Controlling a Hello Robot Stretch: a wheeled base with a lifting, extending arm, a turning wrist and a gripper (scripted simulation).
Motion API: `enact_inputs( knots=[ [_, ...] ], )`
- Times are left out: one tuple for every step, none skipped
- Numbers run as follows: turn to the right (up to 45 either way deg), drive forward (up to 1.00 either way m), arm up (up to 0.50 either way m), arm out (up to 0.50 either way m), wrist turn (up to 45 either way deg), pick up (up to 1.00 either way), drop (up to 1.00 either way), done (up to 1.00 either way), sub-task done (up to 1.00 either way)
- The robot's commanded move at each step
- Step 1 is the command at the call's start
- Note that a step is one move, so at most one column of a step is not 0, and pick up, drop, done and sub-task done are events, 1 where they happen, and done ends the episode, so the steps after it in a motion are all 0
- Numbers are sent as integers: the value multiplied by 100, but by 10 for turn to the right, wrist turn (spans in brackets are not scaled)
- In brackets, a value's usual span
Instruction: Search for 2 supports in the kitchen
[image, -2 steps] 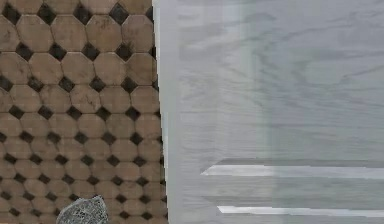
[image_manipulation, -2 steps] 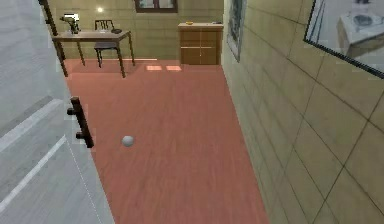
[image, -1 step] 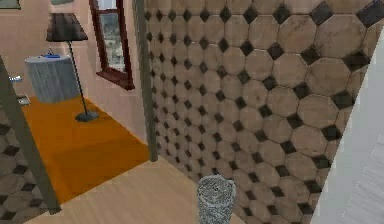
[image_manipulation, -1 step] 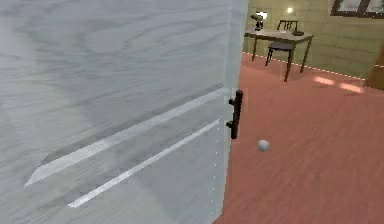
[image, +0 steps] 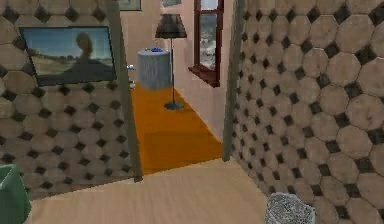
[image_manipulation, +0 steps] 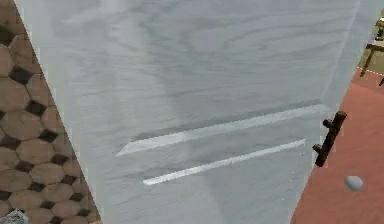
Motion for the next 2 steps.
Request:
enact_inputs(
  knots=[
    [0,100,0,0,0,0,0,0,0],
    [-60,0,0,0,0,0,0,0,0]
  ],
)
